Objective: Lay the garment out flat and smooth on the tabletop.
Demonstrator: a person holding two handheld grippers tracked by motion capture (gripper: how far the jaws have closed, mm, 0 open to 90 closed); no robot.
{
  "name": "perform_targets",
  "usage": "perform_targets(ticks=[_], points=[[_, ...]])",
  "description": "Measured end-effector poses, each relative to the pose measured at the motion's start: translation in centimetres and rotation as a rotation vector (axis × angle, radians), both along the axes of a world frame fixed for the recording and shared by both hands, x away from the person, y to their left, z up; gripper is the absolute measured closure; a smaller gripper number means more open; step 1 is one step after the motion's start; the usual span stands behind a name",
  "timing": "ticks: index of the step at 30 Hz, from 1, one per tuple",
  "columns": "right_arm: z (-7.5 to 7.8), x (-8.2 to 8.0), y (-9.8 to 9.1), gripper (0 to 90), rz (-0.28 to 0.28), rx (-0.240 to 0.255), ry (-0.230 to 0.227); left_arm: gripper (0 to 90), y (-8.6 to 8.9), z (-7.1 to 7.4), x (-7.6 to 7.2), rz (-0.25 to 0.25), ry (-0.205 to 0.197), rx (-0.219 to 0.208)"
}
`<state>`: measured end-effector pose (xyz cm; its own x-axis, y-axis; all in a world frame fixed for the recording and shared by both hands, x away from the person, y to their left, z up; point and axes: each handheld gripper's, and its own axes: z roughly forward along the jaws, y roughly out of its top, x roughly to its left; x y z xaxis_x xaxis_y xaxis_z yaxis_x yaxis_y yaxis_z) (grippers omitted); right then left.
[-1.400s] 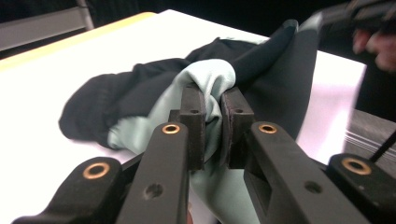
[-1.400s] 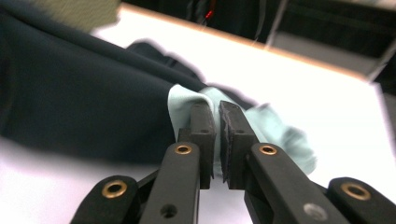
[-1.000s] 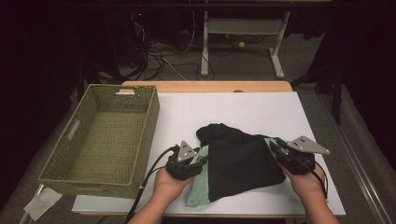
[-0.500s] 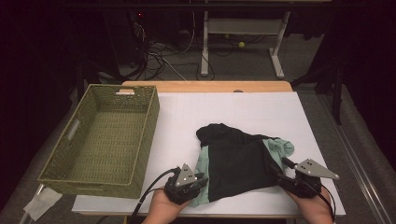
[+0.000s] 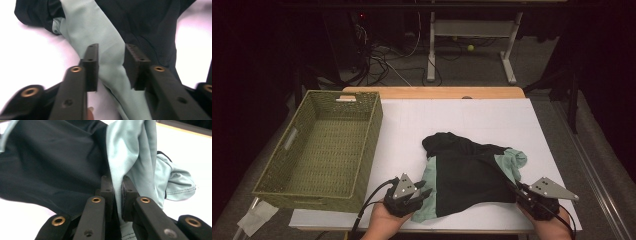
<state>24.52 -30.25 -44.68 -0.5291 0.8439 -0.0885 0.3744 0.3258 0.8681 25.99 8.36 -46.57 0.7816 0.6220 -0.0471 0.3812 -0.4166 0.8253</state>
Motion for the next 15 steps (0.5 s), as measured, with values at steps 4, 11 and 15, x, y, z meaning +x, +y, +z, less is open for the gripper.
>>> perform_targets(ticks=[4, 11, 15], points=[[0.5, -2.1, -0.2, 83.7, 0.023, 0.0, -0.019, 44.3, 0.0, 0.1, 0.3, 0.021, 0.031, 0.004], [0.8, -5.9, -1.1, 83.3, 0.032, 0.009, -0.024, 38.6, -0.5, 0.2, 0.7, 0.032, 0.029, -0.026], [0.6, -7.5, -1.9, 81.1, 0.018, 0.022, -0.013, 38.6, -1.5, 0.6, 0.9, -0.004, 0.025, -0.04]])
